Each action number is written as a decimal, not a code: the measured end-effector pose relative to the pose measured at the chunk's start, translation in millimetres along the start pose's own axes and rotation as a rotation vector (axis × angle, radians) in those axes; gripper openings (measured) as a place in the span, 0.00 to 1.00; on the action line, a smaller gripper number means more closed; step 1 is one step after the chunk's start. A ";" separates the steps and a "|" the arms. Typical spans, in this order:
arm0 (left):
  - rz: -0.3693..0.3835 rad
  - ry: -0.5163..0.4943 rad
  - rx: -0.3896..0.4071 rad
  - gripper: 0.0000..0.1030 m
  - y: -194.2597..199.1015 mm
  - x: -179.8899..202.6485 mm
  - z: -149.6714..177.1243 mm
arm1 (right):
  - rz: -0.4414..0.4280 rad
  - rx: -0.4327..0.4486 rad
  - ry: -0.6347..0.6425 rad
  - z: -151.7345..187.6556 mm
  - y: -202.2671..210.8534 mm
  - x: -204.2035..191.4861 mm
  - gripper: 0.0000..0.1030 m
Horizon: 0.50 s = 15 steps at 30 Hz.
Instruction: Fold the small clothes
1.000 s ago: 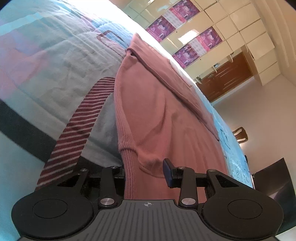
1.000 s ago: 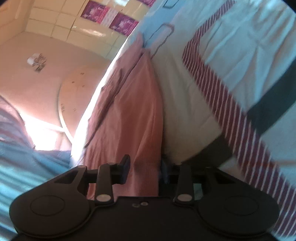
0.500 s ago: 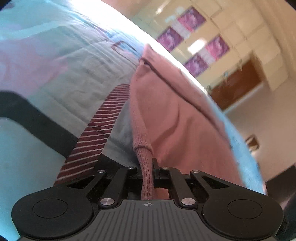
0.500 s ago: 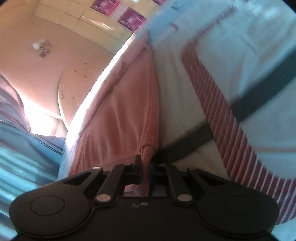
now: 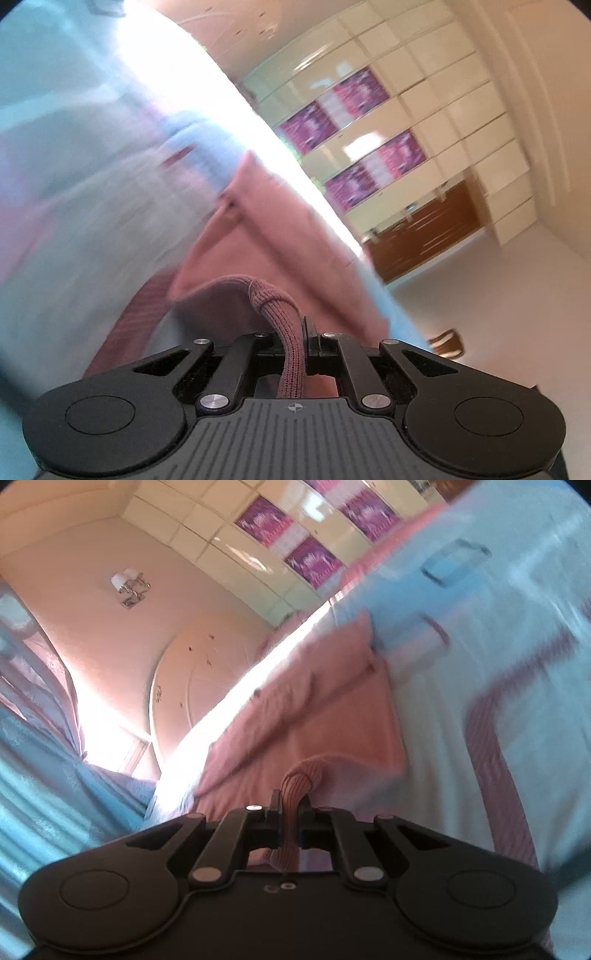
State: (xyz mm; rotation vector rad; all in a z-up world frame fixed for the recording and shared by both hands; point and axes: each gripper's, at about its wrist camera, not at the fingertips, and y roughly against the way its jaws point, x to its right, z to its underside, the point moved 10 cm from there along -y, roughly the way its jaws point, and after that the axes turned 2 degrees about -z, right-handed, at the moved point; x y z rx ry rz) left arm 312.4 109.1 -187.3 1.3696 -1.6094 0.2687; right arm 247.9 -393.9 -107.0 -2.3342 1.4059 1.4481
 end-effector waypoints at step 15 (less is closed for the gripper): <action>-0.006 -0.041 -0.092 0.04 -213.5 48.9 -134.6 | 0.093 0.097 -0.054 -175.3 -155.3 23.6 0.07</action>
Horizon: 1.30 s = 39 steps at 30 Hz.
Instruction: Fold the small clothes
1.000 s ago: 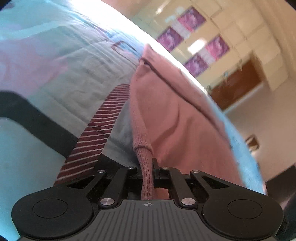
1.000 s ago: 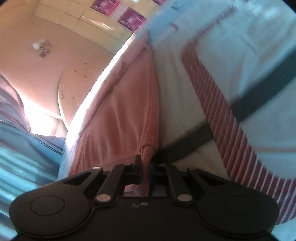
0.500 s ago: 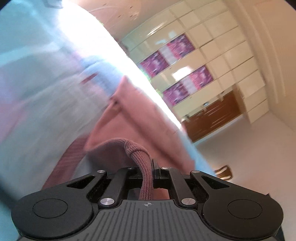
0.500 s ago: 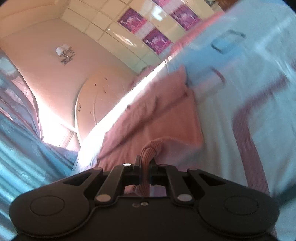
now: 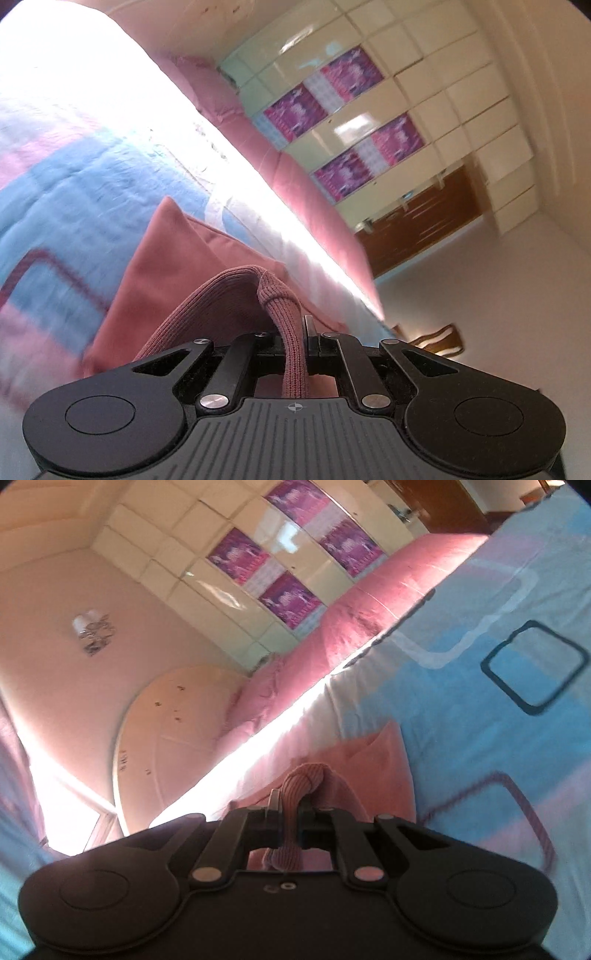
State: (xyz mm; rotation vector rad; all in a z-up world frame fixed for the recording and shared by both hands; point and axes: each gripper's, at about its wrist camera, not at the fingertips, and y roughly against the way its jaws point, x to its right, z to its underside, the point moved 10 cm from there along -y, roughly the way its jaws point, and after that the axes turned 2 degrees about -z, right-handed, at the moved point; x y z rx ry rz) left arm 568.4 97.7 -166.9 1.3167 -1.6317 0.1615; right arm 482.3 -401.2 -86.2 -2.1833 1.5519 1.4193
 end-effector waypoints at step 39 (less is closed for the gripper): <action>-0.272 -0.693 0.061 0.11 -99.8 7.3 -54.9 | 0.272 -0.097 0.537 -26.3 -127.5 10.0 0.08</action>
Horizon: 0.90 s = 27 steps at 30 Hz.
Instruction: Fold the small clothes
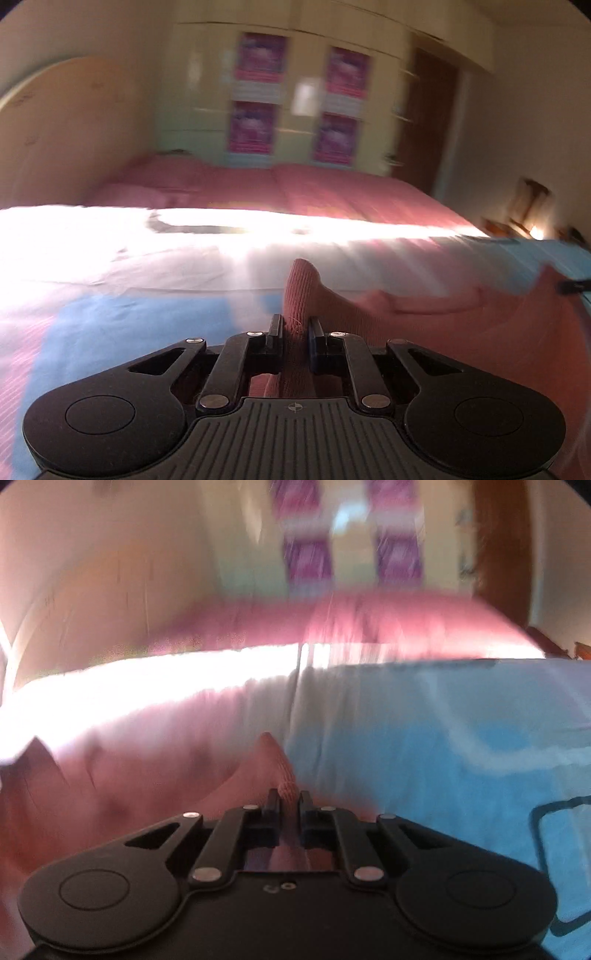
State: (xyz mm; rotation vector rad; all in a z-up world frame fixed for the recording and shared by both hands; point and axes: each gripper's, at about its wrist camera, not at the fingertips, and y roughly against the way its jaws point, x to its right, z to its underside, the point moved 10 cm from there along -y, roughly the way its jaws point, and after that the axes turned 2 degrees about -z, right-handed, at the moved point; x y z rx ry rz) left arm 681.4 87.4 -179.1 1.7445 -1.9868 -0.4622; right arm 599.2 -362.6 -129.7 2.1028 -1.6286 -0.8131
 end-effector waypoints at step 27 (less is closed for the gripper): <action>-0.003 -0.005 -0.039 0.29 -5.4 34.0 3.6 | 0.102 0.018 0.007 7.5 -9.3 -21.6 0.31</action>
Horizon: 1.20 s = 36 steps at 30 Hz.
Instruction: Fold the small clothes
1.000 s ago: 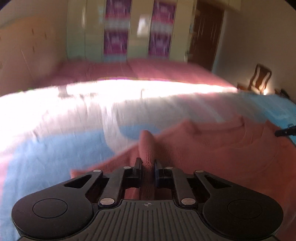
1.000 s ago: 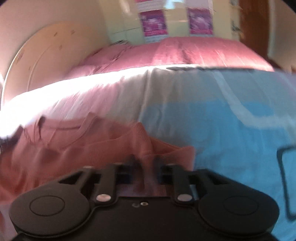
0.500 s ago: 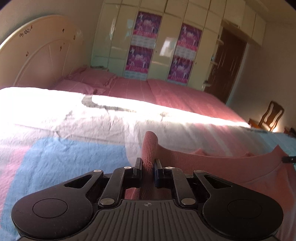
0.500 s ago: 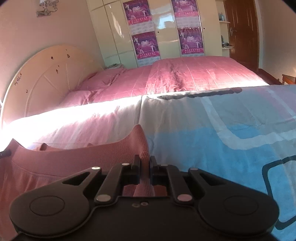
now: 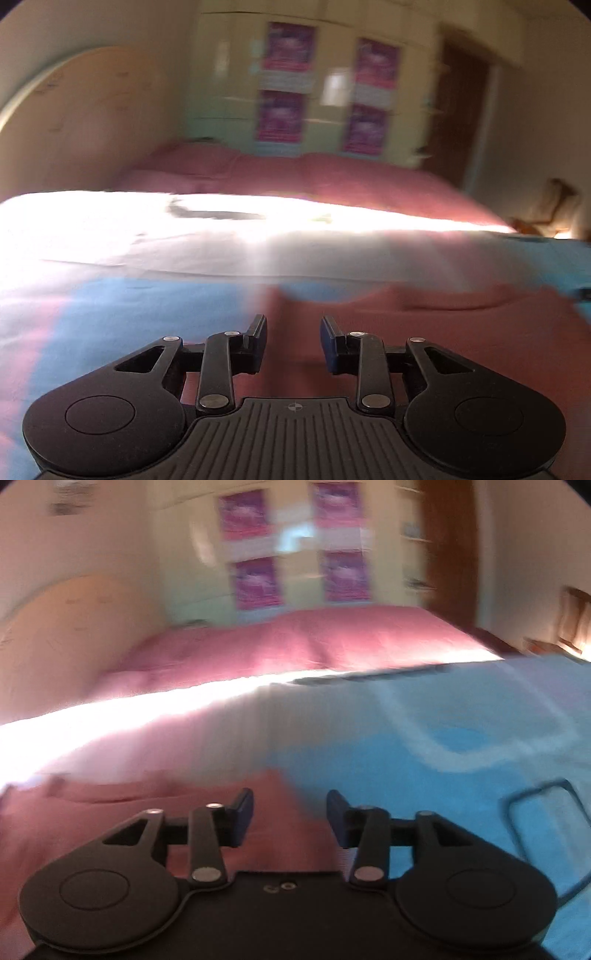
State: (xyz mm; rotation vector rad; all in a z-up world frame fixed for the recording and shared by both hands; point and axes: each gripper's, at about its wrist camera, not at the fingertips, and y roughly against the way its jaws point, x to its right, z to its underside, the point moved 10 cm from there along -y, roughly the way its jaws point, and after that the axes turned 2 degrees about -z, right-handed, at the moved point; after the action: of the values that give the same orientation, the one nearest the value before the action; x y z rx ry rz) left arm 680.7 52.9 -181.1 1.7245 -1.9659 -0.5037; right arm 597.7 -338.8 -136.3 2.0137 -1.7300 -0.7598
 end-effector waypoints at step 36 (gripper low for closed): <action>0.048 -0.162 -0.017 0.69 66.3 142.1 77.0 | -0.101 -0.077 0.291 80.0 19.7 -135.4 0.38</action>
State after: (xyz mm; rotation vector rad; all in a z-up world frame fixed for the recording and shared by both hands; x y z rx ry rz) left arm 569.1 -81.0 -191.6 1.6678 -2.1022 -0.6595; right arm 519.7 -204.2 -166.1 2.0549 -1.4245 -0.5235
